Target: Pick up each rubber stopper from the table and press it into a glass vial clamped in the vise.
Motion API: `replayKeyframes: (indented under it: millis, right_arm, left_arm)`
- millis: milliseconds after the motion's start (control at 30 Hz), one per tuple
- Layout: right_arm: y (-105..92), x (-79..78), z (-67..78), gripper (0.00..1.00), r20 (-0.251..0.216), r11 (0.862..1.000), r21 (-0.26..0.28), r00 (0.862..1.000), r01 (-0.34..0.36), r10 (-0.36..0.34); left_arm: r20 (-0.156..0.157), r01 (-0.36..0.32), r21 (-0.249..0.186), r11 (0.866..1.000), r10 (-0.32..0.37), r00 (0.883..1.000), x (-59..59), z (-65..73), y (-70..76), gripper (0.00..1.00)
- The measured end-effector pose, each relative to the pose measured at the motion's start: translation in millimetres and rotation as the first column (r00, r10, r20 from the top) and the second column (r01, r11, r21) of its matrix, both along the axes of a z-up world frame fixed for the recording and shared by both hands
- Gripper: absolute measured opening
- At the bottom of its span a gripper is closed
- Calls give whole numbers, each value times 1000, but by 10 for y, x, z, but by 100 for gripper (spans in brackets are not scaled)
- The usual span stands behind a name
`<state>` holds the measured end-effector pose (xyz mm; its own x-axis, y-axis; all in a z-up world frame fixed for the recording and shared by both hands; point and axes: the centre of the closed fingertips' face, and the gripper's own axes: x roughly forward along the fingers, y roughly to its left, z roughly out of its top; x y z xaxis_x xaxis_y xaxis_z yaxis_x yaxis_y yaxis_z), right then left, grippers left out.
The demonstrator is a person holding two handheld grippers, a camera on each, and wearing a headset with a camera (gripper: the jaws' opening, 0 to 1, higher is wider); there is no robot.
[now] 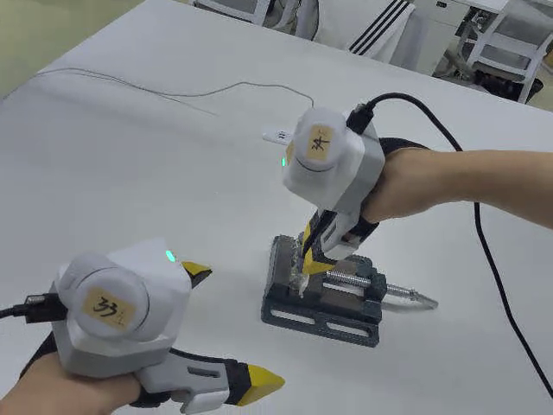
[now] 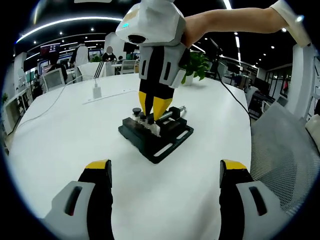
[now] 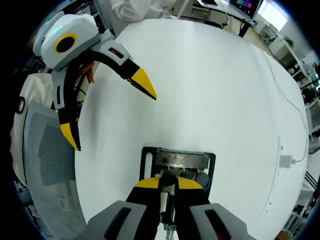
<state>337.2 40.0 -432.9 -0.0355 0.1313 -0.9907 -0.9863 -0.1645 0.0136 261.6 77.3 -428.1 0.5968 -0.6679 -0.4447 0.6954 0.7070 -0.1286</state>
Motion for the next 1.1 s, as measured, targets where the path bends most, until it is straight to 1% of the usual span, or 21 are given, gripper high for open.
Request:
replayKeyframes:
  millis: [67, 100, 133, 200, 233, 300, 367, 400, 433, 467, 500, 533, 633, 667, 700, 733, 833, 933, 1100]
  right_arm:
    - [0, -1, 1, 4, -9, 999, -12, 999, 40, -41]
    - [7, 2, 0, 4, -9, 999, -17, 999, 33, -34]
    - [4, -1, 0, 4, -13, 998, -28, 998, 57, -57]
    - [14, 6, -5, 4, -17, 996, -43, 997, 74, -75]
    - [11, 5, -5, 4, -20, 993, -53, 994, 107, -108]
    - [13, 5, -3, 4, -19, 990, -60, 992, 126, -127]
    - [11, -2, 1, 4, -15, 985, -67, 987, 159, -161]
    - [10, -2, 0, 4, -12, 985, -69, 987, 159, -160]
    - [6, -3, 0, 4, -7, 978, -76, 980, 196, -197]
    - [11, -6, 0, 5, -6, 980, -77, 983, 185, -186]
    - [1, -13, 3, 5, 3, 986, -90, 990, 143, -143]
    - [0, -15, 0, 5, 5, 989, -94, 993, 119, -119]
    - [-9, -25, 3, 6, 8, 993, -92, 998, 70, -70]
    - [-7, -25, 4, 6, 3, 996, -83, 1000, 11, -11]
    - [-9, -29, 6, 6, 0, 997, -74, 1000, -11, 11]
    - [-26, -29, 9, 7, -1, 997, -72, 1000, 8, -8]
    - [-23, -22, 13, 7, -10, 999, -45, 1000, -26, 25]
    - [-20, -16, 11, 8, -9, 999, -34, 999, -32, 32]
    - [-18, -29, 33, 12, -12, 999, -18, 999, -48, 48]
  left_arm:
    - [2, 1, 4, 1000, -1, 1000, 10, 2, 5, 87]
    - [1, -1, 1, 1000, 1, 1000, 17, 7, 8, 87]
    - [1, -3, -1, 1000, 3, 1000, 21, 9, 11, 87]
    - [2, -4, -1, 1000, 4, 1000, 29, 10, 18, 87]
    - [2, -4, -2, 1000, 4, 1000, 31, 10, 16, 87]
    - [1, -2, -2, 1000, 2, 1000, 31, 11, 12, 87]
    - [0, -1, -3, 1000, 1, 1000, 30, 11, 6, 87]
    - [1, 0, -4, 1000, 0, 1000, 29, 11, 2, 87]
    - [0, 1, -4, 1000, -1, 1000, 26, 11, -5, 87]
    - [1, 2, -4, 1000, -2, 1000, 24, 12, -8, 87]
    - [4, 3, -5, 1000, -3, 1000, 26, 16, -12, 87]
    - [3, 4, -6, 1000, -4, 1000, 25, 16, -15, 86]
    - [3, 4, -4, 1000, -4, 1000, 25, 23, -12, 86]
    - [4, 1, -6, 1000, -1, 1000, 28, 30, -6, 86]
    - [4, 0, -7, 1000, 0, 1000, 28, 30, -3, 86]
    - [3, -1, -6, 1000, 1, 1000, 26, 28, 0, 86]
    - [-3, -4, -5, 1000, 4, 1000, 16, 10, 9, 86]
    - [-6, -4, -5, 1000, 4, 1000, 8, -2, 8, 86]
    - [-9, -2, -4, 1000, 2, 1000, 12, -5, -8, 86]
